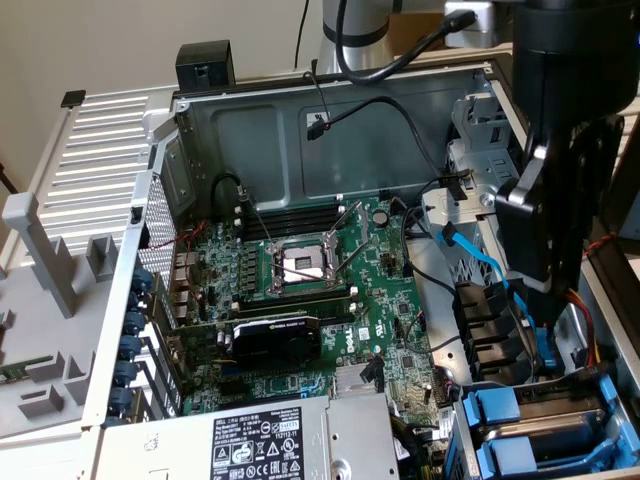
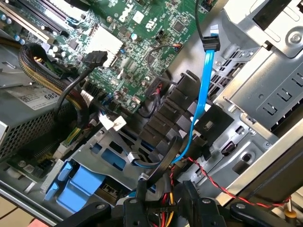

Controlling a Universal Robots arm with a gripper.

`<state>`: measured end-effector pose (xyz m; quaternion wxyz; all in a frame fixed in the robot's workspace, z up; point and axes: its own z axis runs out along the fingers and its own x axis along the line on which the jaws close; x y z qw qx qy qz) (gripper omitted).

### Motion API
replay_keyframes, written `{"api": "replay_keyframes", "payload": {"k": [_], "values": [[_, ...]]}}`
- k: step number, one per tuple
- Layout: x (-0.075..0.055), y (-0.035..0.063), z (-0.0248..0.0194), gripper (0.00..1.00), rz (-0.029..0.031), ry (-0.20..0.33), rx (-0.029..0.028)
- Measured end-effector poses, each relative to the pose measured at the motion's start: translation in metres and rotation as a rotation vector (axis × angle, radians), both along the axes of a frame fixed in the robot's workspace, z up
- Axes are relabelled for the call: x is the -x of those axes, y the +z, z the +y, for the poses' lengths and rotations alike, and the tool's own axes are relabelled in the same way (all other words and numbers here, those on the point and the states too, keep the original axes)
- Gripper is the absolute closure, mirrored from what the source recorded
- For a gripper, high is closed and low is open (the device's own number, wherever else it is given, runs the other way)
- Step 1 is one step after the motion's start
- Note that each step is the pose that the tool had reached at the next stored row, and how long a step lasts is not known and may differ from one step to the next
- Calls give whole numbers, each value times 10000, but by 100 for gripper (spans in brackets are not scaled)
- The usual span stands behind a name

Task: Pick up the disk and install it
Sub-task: 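Insert the first disk wire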

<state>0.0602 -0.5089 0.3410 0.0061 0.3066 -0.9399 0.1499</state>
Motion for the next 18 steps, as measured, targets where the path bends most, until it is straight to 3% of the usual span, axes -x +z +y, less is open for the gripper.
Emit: {"api": "replay_keyframes", "payload": {"k": [5,10,18], "values": [[14,36,4,57,-11,2,15],[17,122,5,57,-23,1,64],[17,411,5,57,-33,1,110]]}}
